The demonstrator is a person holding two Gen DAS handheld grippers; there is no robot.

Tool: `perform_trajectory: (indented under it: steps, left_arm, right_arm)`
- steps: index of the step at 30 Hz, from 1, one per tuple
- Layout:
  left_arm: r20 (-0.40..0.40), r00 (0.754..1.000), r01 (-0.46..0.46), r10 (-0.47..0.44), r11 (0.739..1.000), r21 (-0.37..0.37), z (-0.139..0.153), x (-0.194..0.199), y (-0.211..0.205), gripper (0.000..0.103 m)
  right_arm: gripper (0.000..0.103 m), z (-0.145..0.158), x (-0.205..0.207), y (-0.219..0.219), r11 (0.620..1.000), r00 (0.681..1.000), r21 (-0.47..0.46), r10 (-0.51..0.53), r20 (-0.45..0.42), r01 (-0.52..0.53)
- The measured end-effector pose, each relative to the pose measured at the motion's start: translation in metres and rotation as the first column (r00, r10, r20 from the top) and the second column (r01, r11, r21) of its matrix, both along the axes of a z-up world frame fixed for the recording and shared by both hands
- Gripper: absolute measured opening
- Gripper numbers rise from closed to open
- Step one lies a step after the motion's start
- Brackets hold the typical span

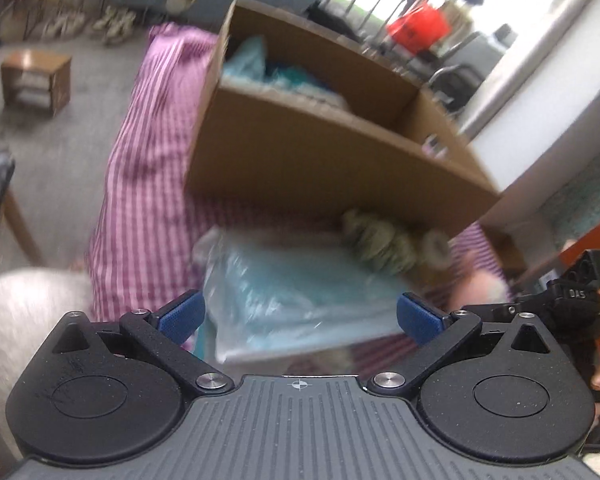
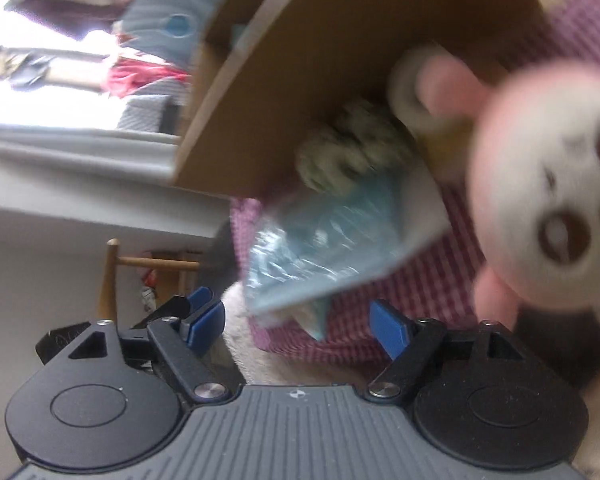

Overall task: Organize soft objects
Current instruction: 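Reach the right gripper to the bagged blue face masks and close on them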

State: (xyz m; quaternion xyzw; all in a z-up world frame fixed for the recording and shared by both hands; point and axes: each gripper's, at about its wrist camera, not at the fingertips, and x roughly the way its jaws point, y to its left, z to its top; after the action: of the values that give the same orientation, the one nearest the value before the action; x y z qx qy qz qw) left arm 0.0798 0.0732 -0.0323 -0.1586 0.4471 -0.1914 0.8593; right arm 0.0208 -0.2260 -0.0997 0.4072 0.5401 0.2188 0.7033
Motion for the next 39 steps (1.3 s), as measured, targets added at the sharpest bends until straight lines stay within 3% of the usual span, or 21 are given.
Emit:
perform_trajectory:
  steps: [4,9,13,19,25,30,33,35,36,39]
  left_arm:
    - [-0.056,0.998,-0.022,0.021,0.999,-0.026,-0.014,0.007,0.004,0.101]
    - [-0.088,0.995,-0.048,0.041,0.996,-0.077,-0.022,0.012,0.015,0.095]
    - [-0.121,0.991,-0.06,0.051,0.996,-0.072,-0.03,0.021,0.016,0.085]
    - [-0.144,0.987,-0.087,0.072,0.991,-0.098,-0.033,0.029,0.025,0.068]
    - [-0.089,0.994,-0.083,0.068,0.981,-0.173,-0.018,0.021,0.031,0.066]
    - [-0.081,0.994,-0.085,0.068,0.97,-0.229,-0.017,0.023,0.035,0.062]
    - [-0.115,0.989,-0.12,0.097,0.969,-0.216,-0.023,0.031,0.038,0.049]
    - [-0.128,0.986,-0.134,0.111,0.973,-0.188,-0.026,0.034,0.038,0.028]
    - [-0.125,0.985,-0.139,0.119,0.975,-0.171,-0.025,0.034,0.039,0.022]
    - [-0.115,0.985,-0.151,0.132,0.974,-0.169,-0.024,0.03,0.044,0.015]
  right_arm:
    - [0.079,-0.01,-0.004,-0.008,0.994,0.996,-0.059,-0.089,-0.024,0.087]
    - [0.079,-0.019,-0.005,-0.007,0.99,0.988,-0.03,-0.139,-0.065,0.137]
    - [0.078,-0.022,0.0,-0.008,0.985,0.982,-0.022,-0.171,-0.08,0.17]
    - [0.06,-0.037,0.005,-0.003,0.977,0.973,0.007,-0.212,-0.09,0.213]
    - [0.039,-0.043,0.008,0.003,0.978,0.975,0.043,-0.2,-0.098,0.205]
    - [0.038,-0.043,0.015,0.007,0.982,0.98,0.041,-0.178,-0.084,0.182]
    - [0.038,-0.041,0.016,0.008,0.985,0.984,0.043,-0.161,-0.071,0.165]
    - [0.038,-0.043,0.017,0.009,0.986,0.985,0.047,-0.154,-0.072,0.158]
    - [0.038,-0.043,0.018,0.01,0.987,0.986,0.049,-0.151,-0.07,0.155]
    - [0.038,-0.043,0.018,0.013,0.988,0.988,0.055,-0.143,-0.066,0.147]
